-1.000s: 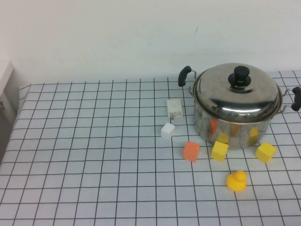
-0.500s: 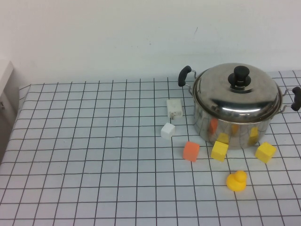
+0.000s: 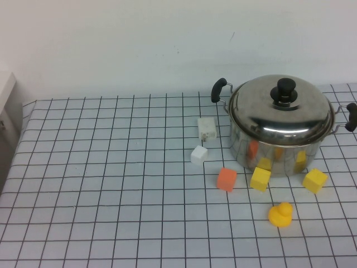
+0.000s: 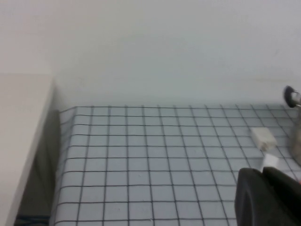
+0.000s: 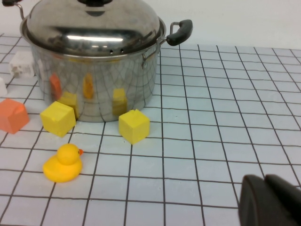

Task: Cover the pot

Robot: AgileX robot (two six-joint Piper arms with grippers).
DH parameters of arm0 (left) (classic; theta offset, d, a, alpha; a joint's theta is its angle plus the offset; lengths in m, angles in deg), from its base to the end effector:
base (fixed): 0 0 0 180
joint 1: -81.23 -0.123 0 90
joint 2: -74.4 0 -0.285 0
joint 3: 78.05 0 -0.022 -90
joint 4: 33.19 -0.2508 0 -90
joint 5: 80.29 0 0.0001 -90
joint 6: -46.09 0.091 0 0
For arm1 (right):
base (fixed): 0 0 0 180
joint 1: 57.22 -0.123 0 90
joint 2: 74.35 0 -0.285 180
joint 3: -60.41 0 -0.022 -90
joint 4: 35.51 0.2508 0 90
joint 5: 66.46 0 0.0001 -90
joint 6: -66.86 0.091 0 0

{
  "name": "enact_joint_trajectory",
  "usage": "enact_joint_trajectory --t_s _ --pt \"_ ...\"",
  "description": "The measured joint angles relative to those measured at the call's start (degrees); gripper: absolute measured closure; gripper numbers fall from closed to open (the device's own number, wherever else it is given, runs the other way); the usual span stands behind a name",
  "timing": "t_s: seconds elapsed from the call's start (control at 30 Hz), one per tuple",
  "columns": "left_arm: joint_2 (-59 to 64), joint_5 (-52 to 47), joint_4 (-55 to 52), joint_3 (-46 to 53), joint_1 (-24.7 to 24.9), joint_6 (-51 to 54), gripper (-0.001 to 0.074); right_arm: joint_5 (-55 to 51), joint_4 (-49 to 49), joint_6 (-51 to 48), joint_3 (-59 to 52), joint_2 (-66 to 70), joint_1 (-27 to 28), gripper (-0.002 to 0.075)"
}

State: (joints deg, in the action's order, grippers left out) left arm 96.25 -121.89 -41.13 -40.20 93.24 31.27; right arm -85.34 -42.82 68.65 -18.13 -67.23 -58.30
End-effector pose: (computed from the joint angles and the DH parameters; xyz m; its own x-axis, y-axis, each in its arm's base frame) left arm 0.0309 0.0020 0.3572 -0.2032 -0.1137 -0.9725 0.0889 0.9870 -0.1339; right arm 0.0537 -0.0027 0.1765 -0.2495 -0.0941 -0.9638 -0.0013 0.9953 -0.0968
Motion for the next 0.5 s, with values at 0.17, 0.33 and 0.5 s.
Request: enact_joint_trajectory --t_s 0.17,0.33,0.5 --pt "-5.34 9.19 3.61 9.55 -7.01 2.32 0.0735 0.0 0.0 0.0 0.0 0.0 0.0 0.0717" --pt "-9.7 21.63 6.67 23.06 -9.3 2.55 0.0735 0.0 0.0 0.0 0.0 0.0 0.0 0.0717" --pt "-12.15 24.21 7.37 33.49 -9.3 -0.12 0.0735 0.0 0.0 0.0 0.0 0.0 0.0 0.0717"
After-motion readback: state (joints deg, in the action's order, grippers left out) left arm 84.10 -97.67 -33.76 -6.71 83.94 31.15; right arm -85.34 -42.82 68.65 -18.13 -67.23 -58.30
